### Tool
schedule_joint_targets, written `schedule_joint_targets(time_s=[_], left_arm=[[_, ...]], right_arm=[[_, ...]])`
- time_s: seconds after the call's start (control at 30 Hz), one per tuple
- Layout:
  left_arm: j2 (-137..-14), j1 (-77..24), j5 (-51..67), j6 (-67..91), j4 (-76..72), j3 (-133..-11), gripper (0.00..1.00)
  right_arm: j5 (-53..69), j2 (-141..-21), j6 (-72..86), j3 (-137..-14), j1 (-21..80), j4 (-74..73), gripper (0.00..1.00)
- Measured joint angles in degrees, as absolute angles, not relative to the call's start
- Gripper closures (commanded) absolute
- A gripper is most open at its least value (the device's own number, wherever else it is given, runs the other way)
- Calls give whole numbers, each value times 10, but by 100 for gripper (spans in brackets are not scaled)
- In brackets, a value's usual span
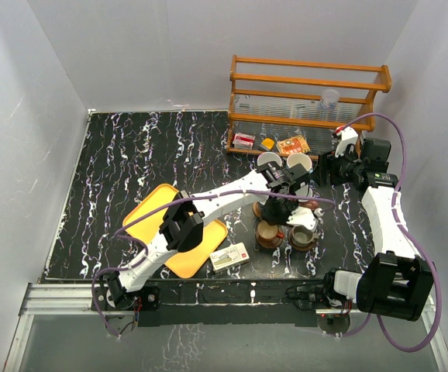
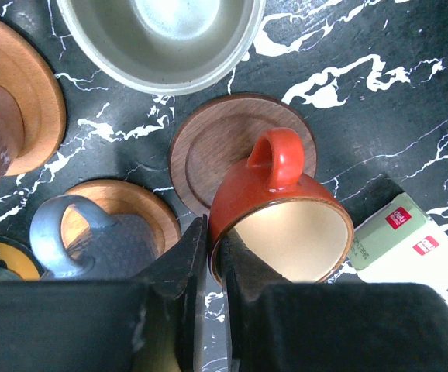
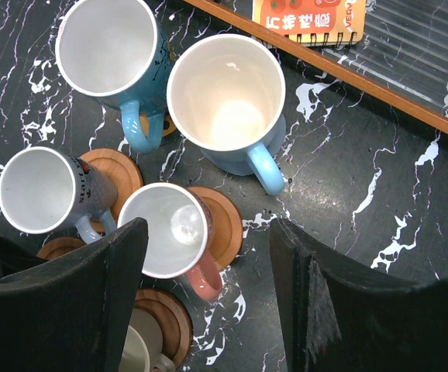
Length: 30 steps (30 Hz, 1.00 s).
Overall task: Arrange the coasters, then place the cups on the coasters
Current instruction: Place the cup on the coaster.
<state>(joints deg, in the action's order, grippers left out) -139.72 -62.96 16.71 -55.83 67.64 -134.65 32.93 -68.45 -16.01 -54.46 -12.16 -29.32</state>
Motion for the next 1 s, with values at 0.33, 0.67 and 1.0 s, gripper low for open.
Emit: schedule_joint_targets(time_s=[0.33,0.67,1.0], left_arm=[[-1413,-634,163,-548,680,-1353,98],[-1413,-637,154,-543,676,-1353,79],[-1413,-641,146,-539,664,-1355,69]], right_arm=[[329,-684,-160,-545,-122,-293,37],[329,-684,-161,-545,-122,-293,37],[329,-684,-161,-545,-122,-293,37]])
